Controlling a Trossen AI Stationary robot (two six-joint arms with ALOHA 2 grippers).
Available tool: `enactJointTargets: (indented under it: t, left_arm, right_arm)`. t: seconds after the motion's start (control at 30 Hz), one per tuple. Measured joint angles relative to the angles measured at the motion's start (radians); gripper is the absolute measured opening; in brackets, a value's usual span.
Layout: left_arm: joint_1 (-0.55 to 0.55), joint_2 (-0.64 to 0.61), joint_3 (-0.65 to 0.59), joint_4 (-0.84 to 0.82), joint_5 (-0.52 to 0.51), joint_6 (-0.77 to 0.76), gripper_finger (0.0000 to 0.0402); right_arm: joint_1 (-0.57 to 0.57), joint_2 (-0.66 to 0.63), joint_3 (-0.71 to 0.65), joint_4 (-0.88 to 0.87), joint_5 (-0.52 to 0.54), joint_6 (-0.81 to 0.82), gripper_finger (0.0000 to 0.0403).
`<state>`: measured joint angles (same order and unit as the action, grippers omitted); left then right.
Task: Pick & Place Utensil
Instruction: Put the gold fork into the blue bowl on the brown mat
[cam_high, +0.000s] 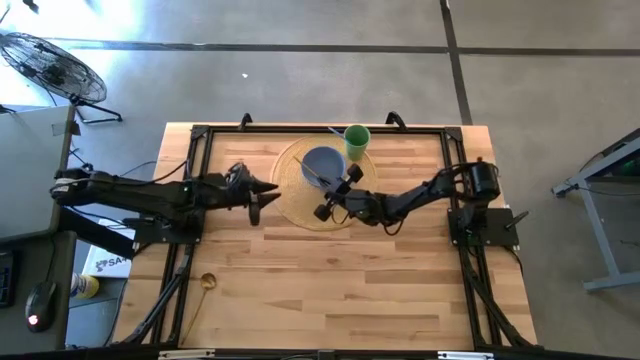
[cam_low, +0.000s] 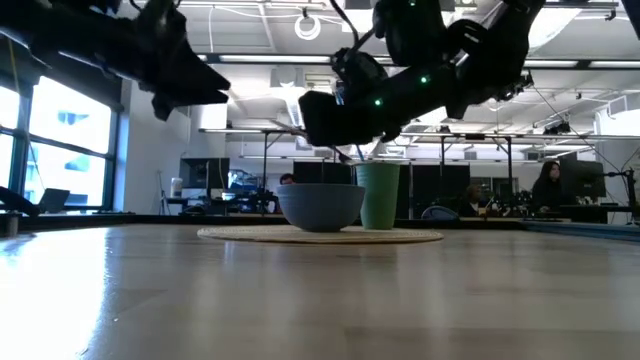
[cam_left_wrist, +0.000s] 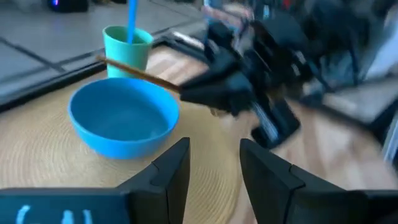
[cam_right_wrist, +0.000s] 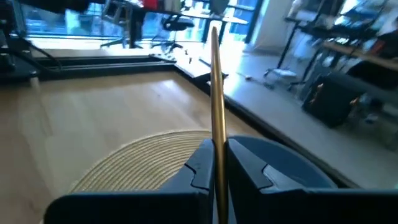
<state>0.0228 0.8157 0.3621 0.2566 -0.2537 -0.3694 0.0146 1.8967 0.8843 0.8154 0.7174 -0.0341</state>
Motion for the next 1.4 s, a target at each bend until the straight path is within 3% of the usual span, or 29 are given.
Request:
enactJointTargets:
  t: [0.2,0.37,0.5,0.7,0.93,1.07,1.4]
  left_arm:
    - [0.090,0.133,-0.031,0.205,0.018,-0.269,0.0138]
    - [0.130,0.272,-0.029,0.502,0.066,-0.344,0.0138]
    - [0.143,0.347,-0.026,0.629,0.069,-0.418,0.0138]
    - [0.141,0.435,0.035,0.631,0.070,-0.518,0.0138]
    - [0.141,0.481,0.134,0.597,0.113,-0.493,0.0138]
    - [0.141,0.500,0.162,0.524,0.069,-0.495,0.0138]
    - [0.141,0.553,0.163,0.644,0.017,-0.488,0.0138]
  right_arm:
    - [0.041,0.003,0.005,0.097,0.095,-0.070,0.0023]
    - [0.053,0.003,0.005,0.111,0.108,-0.051,0.0019]
    - [0.053,0.003,0.004,0.155,0.147,-0.029,0.0022]
    - [0.053,0.003,0.003,0.258,0.062,-0.076,0.0018]
    - [0.053,0.003,0.003,0.256,0.067,-0.056,0.0024]
    - [0.069,0.003,0.003,0.282,0.058,-0.080,0.0019]
    - [0.077,0.003,0.004,0.304,0.058,-0.100,0.0021]
